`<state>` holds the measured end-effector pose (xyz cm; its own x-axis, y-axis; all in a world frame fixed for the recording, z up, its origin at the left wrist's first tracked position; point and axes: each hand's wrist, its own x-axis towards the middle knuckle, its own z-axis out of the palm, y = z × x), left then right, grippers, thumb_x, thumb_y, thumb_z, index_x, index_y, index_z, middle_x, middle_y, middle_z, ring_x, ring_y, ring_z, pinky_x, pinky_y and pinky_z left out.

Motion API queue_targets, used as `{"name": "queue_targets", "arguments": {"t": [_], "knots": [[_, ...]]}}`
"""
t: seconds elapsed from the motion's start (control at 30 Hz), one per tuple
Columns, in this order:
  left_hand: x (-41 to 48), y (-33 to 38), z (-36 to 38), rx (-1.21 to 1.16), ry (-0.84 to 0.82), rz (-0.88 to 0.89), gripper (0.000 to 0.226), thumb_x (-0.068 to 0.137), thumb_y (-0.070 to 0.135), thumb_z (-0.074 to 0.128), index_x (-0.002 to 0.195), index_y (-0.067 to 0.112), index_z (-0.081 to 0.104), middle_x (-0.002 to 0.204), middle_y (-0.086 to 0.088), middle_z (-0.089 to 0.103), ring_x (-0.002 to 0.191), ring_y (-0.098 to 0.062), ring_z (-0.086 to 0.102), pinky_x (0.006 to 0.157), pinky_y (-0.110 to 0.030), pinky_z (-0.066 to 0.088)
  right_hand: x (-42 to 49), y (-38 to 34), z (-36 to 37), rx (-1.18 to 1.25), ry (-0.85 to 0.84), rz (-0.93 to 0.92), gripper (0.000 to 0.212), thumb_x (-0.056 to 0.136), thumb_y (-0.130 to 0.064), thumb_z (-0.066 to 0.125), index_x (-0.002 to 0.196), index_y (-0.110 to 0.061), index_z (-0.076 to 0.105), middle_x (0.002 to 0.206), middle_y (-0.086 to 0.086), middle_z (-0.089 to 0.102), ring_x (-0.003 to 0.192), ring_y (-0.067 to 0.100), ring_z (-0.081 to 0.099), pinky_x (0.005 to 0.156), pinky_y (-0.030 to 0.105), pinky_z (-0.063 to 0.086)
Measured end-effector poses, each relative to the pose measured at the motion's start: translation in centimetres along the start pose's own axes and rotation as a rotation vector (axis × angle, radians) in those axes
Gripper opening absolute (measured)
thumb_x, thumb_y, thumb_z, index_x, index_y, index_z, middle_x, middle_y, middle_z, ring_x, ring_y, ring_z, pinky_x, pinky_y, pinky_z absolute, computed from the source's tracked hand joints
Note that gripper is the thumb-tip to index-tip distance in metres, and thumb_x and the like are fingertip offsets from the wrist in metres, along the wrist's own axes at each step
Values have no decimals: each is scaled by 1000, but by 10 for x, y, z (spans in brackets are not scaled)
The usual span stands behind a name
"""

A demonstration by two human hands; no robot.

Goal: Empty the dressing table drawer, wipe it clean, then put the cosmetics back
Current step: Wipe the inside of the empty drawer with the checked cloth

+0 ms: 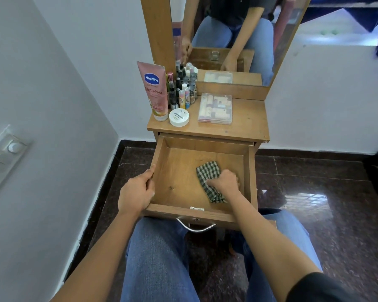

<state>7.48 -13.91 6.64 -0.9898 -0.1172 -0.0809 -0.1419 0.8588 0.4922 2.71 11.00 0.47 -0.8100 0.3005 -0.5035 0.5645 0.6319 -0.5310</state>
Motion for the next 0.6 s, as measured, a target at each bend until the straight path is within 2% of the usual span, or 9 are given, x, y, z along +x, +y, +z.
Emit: {"name": "queue_targets", "arguments": {"t": [0.1, 0.2, 0.3, 0.4, 0.5, 0.6], "knots": [[0, 1, 0, 1, -3, -8, 50, 94, 19, 46, 139, 41, 47, 53, 14, 46, 48, -8, 47, 48, -24, 33, -5, -2, -4, 88, -10, -52, 50, 73, -26, 79, 111, -11, 50, 111, 8, 58, 99, 24, 59, 83, 37, 54], [-1, 2, -1, 4, -1, -10, 50, 94, 18, 46, 139, 41, 48, 52, 12, 45, 47, -8, 46, 47, -24, 32, -17, -2, -13, 275, -17, -115, 38, 78, -18, 76, 105, -13, 49, 107, 6, 60, 82, 16, 62, 75, 34, 57], [-1, 2, -1, -4, 1, -17, 51, 94, 18, 46, 138, 42, 48, 52, 10, 48, 48, -9, 48, 47, -25, 34, -29, -3, -31, 393, 70, -240, 33, 79, -21, 75, 100, -17, 50, 112, 1, 61, 95, 16, 61, 79, 33, 55], [-1, 3, -1, -5, -5, -20, 51, 94, 18, 46, 138, 43, 48, 53, 11, 48, 49, -8, 48, 48, -26, 34, -38, -16, -69, 531, 179, -327, 31, 82, -22, 72, 103, -17, 50, 112, -3, 60, 95, 13, 60, 73, 30, 56], [-1, 3, -2, -2, -10, -11, 51, 94, 18, 47, 139, 41, 47, 53, 9, 50, 47, -8, 48, 46, -25, 33, -29, -31, -110, 700, 289, -352, 31, 83, -24, 71, 105, -18, 50, 113, 1, 61, 99, 18, 62, 79, 37, 58], [-2, 4, -3, -4, -15, -10, 50, 95, 17, 47, 140, 40, 47, 53, 9, 50, 46, -8, 48, 44, -22, 31, -4, -48, -143, 761, 428, -345, 32, 85, -26, 69, 108, -14, 49, 111, 2, 60, 98, 17, 61, 78, 27, 54]]}}
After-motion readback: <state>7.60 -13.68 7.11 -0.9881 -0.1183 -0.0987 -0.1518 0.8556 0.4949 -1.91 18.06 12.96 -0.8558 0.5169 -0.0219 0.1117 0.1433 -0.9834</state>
